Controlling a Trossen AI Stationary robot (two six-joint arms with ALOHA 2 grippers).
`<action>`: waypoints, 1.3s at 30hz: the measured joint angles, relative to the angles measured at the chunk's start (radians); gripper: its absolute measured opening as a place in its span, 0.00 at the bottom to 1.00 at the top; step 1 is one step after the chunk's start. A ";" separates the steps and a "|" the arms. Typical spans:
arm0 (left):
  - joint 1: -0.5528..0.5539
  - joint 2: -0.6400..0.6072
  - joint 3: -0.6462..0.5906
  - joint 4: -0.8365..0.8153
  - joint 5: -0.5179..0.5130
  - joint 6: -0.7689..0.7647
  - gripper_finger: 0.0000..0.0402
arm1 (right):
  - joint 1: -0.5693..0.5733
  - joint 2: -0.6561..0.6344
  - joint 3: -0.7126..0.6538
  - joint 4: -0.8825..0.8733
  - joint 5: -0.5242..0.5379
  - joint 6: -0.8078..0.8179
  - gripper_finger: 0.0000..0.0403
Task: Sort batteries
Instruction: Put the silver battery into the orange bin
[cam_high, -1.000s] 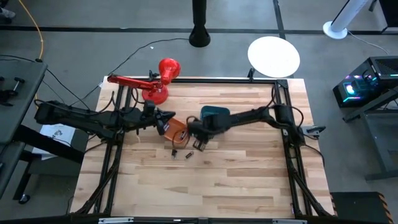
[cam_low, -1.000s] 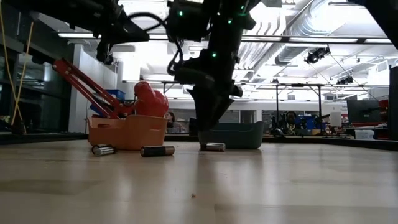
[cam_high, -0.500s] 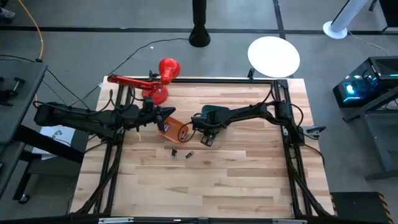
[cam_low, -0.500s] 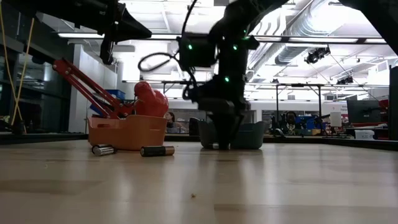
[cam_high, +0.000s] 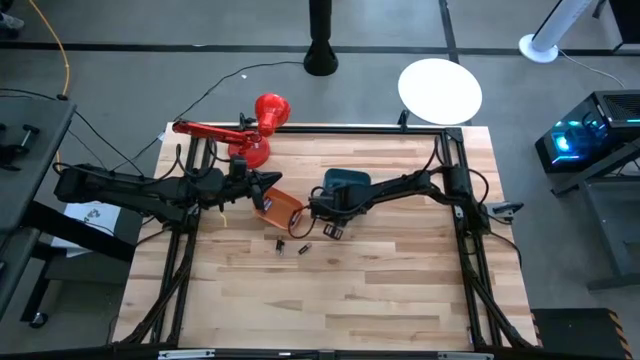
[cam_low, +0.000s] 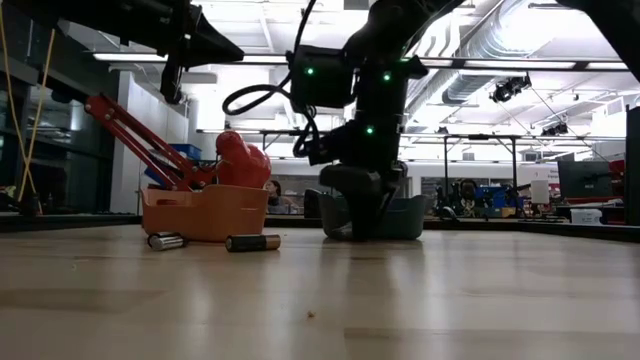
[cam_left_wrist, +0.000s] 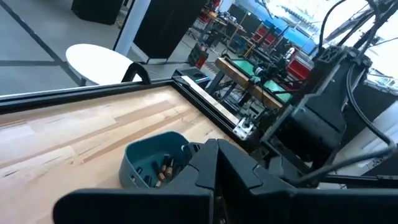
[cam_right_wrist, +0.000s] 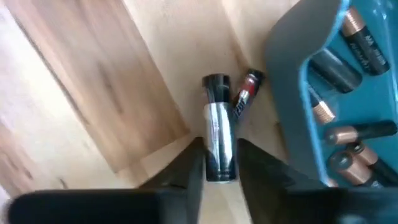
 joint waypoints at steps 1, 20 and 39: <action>0.000 0.000 0.000 0.004 0.000 -0.001 0.00 | 0.005 0.000 -0.001 -0.004 0.001 0.016 0.17; 0.092 -0.056 0.001 0.162 0.186 0.265 0.00 | 0.147 -0.191 -0.006 0.109 -0.179 0.257 0.08; 0.267 -0.270 0.000 0.113 0.427 0.323 0.00 | 0.023 -0.089 -0.004 0.815 -0.173 0.435 0.46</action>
